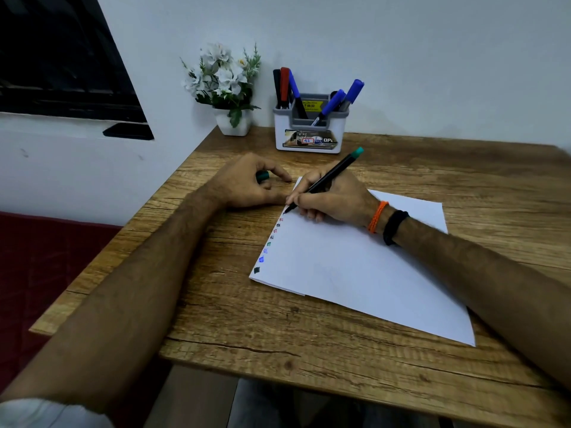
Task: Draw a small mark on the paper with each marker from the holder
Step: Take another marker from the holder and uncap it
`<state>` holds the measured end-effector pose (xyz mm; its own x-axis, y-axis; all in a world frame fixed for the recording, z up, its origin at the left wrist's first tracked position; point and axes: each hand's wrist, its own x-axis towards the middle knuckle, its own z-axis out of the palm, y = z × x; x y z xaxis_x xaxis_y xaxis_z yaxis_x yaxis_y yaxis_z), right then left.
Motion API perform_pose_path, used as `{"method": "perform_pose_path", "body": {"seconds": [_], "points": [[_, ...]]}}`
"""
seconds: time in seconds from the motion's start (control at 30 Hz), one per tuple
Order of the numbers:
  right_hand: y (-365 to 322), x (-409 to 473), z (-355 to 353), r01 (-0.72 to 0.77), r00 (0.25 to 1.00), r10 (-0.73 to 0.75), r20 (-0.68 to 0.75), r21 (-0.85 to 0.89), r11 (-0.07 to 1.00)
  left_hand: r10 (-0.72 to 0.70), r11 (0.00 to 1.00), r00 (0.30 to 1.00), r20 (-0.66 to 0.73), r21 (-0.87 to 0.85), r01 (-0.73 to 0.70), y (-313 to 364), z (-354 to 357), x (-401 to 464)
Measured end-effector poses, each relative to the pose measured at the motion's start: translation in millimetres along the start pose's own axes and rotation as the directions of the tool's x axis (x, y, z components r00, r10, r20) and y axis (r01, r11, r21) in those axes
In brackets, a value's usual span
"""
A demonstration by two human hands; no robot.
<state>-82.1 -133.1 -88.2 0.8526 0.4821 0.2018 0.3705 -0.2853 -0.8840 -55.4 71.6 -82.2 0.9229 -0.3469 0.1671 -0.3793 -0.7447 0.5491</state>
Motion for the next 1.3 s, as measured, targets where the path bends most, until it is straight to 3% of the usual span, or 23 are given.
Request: {"method": "perform_pose_path", "body": {"seconds": [1.1,1.3], "points": [[1.3,0.5,-1.4,0.036,0.999,-0.036,0.019,0.008,0.999,-0.001,1.0,1.0,0.007,0.011,0.001,5.9,-1.8,-2.9],[2.1,0.9,-2.9,0.026,1.0,-0.026,-0.003,0.073,0.997,-0.001,1.0,1.0,0.003,0.014,0.001,6.5,-1.4,-3.2]]}}
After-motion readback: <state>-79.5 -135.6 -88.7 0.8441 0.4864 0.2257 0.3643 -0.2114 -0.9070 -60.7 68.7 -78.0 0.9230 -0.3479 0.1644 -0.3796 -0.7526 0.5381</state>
